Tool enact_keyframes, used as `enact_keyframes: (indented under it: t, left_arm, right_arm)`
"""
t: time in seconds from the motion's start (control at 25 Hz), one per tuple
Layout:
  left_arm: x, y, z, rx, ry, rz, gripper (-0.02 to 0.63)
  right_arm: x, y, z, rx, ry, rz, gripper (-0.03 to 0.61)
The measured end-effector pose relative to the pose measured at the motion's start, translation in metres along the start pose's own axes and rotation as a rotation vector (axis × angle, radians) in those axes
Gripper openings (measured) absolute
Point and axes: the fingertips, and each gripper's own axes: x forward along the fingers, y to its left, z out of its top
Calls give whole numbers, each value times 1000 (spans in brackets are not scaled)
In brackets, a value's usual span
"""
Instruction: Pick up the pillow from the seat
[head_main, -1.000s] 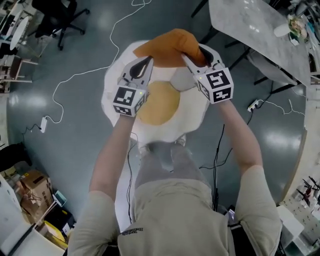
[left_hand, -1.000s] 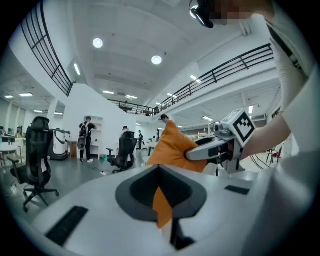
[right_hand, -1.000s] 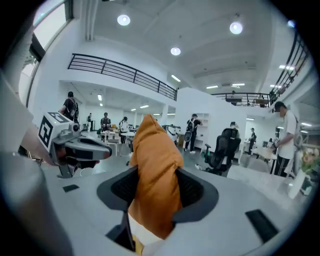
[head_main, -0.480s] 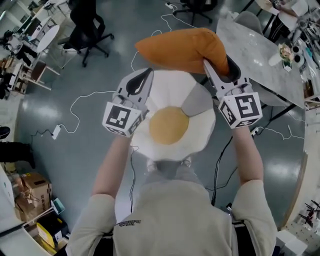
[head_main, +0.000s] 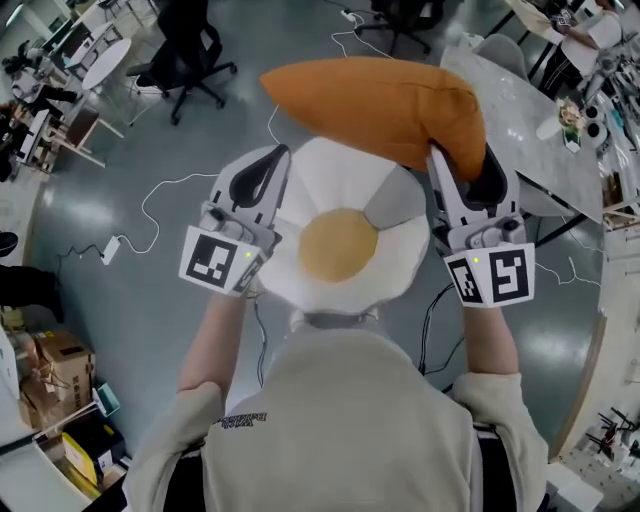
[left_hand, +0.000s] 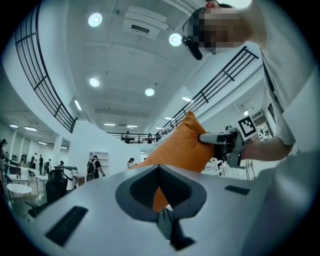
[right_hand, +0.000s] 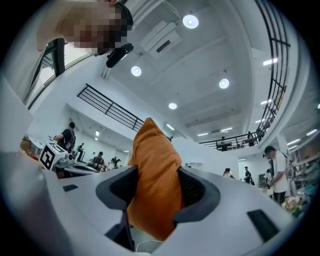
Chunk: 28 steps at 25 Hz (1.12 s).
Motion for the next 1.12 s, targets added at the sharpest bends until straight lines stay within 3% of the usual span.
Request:
enact_keyframes:
  t: [0.2, 0.48, 1.12]
  left_arm:
    - [-29, -15, 9, -57, -37, 25, 9]
    - [-54, -24, 13, -83, -74, 53, 9]
    - [-61, -44, -5, -75, 29, 20, 9]
  right_arm:
    - [-27, 13, -9, 113, -25, -53, 236]
    - [-48, 29, -14, 100, -29, -71, 238]
    - [-65, 34, -22, 125, 30, -85, 239]
